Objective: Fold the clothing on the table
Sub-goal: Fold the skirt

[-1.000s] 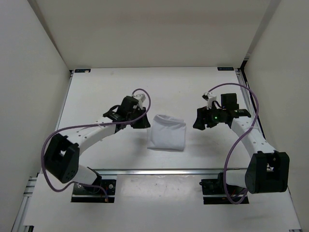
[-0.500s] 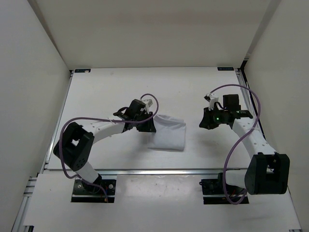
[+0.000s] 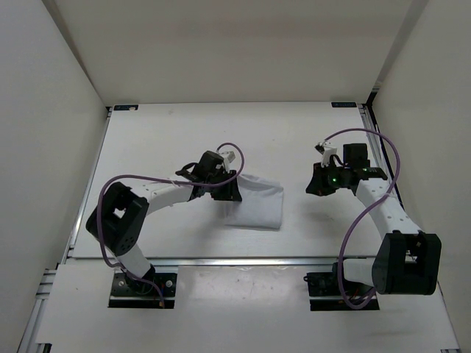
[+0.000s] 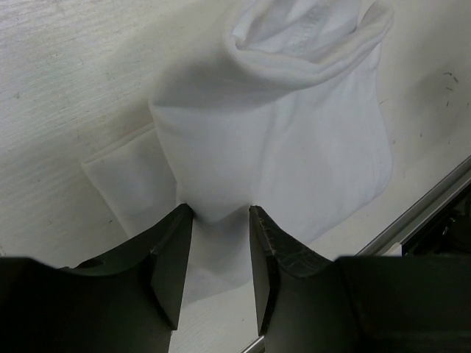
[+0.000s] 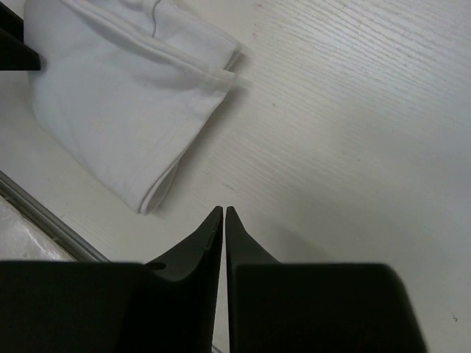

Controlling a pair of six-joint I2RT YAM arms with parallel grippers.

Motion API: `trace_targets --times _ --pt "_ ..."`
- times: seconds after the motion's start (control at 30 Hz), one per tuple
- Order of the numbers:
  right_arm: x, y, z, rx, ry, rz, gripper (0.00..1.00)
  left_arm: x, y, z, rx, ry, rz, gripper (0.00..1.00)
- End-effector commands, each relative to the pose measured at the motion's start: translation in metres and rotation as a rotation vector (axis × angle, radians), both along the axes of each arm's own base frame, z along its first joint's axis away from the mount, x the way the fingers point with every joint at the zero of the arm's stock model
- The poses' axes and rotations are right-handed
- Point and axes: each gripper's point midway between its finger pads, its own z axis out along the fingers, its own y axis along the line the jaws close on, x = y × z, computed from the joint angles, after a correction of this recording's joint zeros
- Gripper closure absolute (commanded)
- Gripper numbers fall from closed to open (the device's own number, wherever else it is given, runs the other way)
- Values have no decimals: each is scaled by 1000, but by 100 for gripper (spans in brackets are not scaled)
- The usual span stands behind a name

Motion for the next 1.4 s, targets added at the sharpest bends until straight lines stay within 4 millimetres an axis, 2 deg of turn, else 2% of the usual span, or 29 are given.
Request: trace_targets --times 0.0,0.17,0.27,0.43,0.7,0.8,0.9,0.97,1.0,1.03,1.07,1.23,1.37 --pt "7 -1 8 9 -22 0 90 7 -10 16 -37 -36 -21 52" --pt "8 0 10 19 -13 -8 62 16 6 16 -20 -60 17 50" --pt "7 -1 8 15 -9 0 54 22 10 22 -17 -86 28 40" --pt "11 -2 8 17 -9 -2 53 18 9 16 -29 -64 24 32" --pt "12 -5 8 0 -7 -8 53 7 -3 5 -72 -32 6 32" --pt "10 -7 7 -5 -2 -8 52 -4 -9 -4 -87 -1 -8 33" --pt "9 -8 4 -8 4 -10 52 -7 -14 -7 -125 17 -8 39" --pt "9 -10 5 -8 4 -15 53 -6 -13 -9 -143 23 -3 52" --pt "7 -9 3 -10 8 -16 52 -10 -19 -6 -165 32 -20 68" --pt "9 -9 6 -7 -1 -11 52 -9 -20 -5 -172 32 -23 93" --pt "6 -9 3 -10 13 -13 53 -11 -20 -7 -174 47 -25 100" --pt "10 -8 4 4 2 -21 53 -12 -20 8 -189 25 -29 100" --pt "9 -8 1 0 2 -20 53 -19 -23 32 -205 -15 -46 100"
